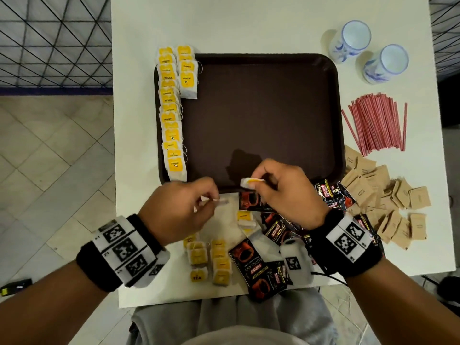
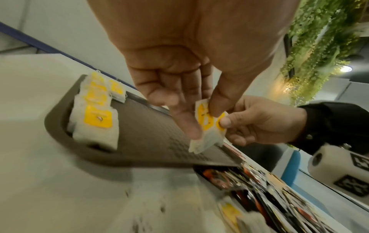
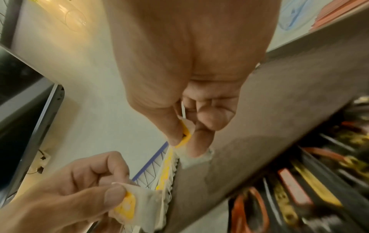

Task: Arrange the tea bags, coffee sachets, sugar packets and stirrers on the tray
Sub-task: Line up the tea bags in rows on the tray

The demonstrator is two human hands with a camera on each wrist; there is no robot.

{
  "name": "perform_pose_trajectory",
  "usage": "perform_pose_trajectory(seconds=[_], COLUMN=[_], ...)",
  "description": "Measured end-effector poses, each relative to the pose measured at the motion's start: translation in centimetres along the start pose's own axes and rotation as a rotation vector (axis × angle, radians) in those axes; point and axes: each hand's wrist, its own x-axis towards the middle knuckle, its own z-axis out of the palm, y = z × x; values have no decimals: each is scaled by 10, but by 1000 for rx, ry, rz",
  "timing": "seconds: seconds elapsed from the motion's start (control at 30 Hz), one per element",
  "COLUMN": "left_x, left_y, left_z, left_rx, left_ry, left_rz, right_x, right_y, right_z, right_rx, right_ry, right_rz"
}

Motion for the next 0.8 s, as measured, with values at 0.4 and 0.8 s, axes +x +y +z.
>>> perform_pose_trajectory(seconds=[0.4, 0.8], left_x=[88, 158], left_y=[-42, -76], left_z=[-62, -90], left_rx=[-96, 105], left_ry=[197, 135], left_rz=[-175, -207], right_x=[76, 161], right_y=[-12, -31], right_z=[-10, 10], right_rx=[188, 286], right_ry=[34, -29], right_rz=[10, 8])
